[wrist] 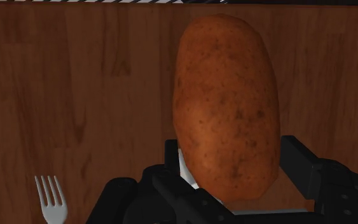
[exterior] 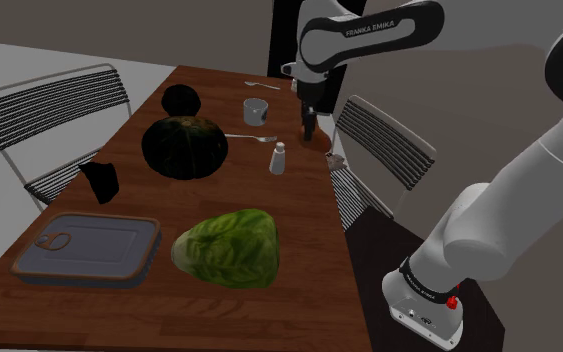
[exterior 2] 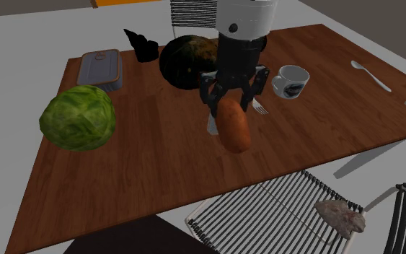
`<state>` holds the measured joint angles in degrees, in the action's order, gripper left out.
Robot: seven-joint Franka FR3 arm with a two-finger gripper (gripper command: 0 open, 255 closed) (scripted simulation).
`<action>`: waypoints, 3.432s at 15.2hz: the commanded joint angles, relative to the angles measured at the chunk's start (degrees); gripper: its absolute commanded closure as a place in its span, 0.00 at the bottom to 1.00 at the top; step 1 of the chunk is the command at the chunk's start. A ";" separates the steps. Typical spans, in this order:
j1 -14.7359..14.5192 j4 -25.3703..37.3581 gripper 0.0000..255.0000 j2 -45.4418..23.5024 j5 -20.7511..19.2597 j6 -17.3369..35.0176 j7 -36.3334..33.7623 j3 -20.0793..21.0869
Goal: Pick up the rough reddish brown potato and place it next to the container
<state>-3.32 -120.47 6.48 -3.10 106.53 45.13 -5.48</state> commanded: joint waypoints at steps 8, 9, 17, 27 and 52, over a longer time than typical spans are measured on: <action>-2.64 4.02 1.00 -0.58 1.22 -3.66 -5.20 3.14; -3.27 4.53 1.00 -1.02 1.50 -3.77 -6.49 3.88; -8.35 10.99 1.00 -6.45 3.13 -4.93 -16.65 9.46; -15.01 25.57 1.00 -17.86 2.90 -8.07 -28.92 15.07; -21.62 34.38 1.00 -33.23 0.39 -1.57 -37.93 17.50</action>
<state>-24.91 -85.53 -26.55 -2.67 104.16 7.25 12.02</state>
